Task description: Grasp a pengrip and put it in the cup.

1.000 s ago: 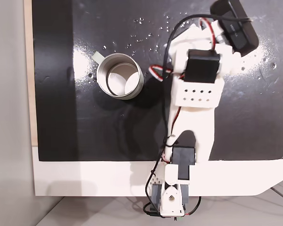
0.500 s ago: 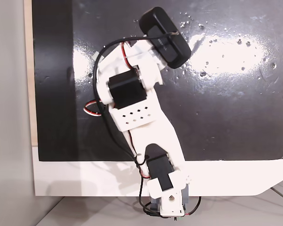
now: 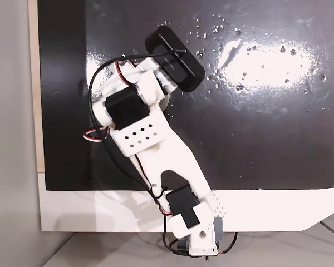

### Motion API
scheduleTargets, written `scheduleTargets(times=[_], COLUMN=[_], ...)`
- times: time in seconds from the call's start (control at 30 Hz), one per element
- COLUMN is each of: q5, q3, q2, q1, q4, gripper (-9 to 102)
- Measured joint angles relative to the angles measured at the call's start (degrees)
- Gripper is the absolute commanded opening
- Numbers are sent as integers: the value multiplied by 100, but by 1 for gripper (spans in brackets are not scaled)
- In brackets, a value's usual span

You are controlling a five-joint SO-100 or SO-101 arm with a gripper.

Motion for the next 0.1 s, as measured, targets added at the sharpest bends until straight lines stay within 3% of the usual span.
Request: scheduleTargets(times=[0.1], q5=[9], q3=[53], q2=[0], q1=[-9], q4=[0], gripper=[22])
